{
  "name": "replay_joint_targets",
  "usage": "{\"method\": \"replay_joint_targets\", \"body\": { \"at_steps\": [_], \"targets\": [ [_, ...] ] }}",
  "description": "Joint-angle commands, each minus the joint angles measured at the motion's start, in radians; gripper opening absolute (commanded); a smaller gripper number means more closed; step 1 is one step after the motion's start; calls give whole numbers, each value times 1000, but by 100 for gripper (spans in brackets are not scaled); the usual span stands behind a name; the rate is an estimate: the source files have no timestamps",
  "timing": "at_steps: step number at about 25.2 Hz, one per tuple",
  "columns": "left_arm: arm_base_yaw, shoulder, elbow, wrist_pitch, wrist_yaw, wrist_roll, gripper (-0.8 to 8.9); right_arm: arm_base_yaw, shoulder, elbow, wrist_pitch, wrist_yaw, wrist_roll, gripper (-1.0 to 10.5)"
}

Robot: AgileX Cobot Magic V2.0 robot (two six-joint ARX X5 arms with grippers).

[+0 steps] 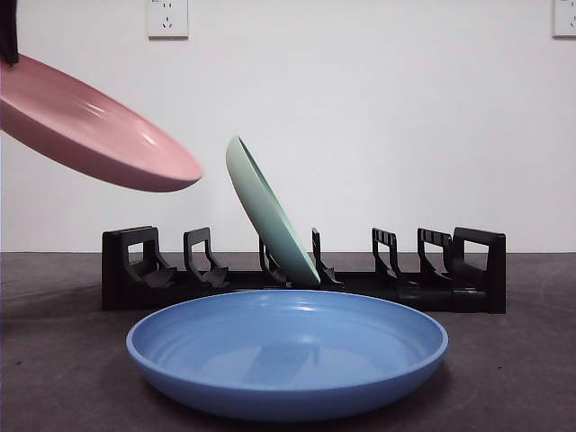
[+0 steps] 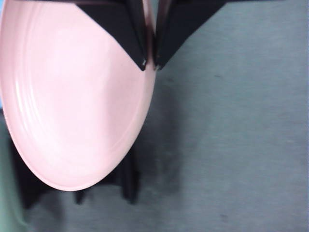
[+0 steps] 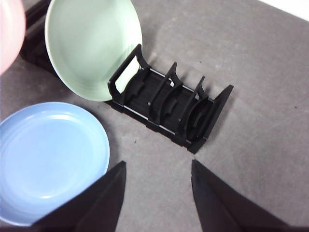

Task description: Place the plate

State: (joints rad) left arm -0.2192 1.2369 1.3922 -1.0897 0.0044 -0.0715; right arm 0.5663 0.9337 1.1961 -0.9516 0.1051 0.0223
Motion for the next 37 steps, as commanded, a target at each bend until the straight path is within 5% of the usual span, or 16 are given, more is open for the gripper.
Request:
{"method": "replay_joint_targets", "body": {
  "at_steps": [1, 11, 17, 22, 28, 37],
  "targets": [
    [-3, -89, -94, 45, 46, -38, 11, 4, 5, 16, 4, 1, -11, 216],
    [-4, -390, -549, 277, 245, -327, 11, 4, -1, 16, 5, 0, -11, 216],
    [-44, -483, -688, 304, 246, -535, 11, 4, -19, 16, 4, 0, -10, 216],
    [-152, -523, -745, 357, 84, -725, 11, 4, -42, 16, 5, 0, -7, 216],
    [-330, -487, -746, 385, -97, -838, 12, 4, -72, 16, 8, 1, -8, 216],
    [-575, -167, -735, 587, -225, -947, 13, 4, -99, 16, 6, 1, -26, 216]
  ]
}}
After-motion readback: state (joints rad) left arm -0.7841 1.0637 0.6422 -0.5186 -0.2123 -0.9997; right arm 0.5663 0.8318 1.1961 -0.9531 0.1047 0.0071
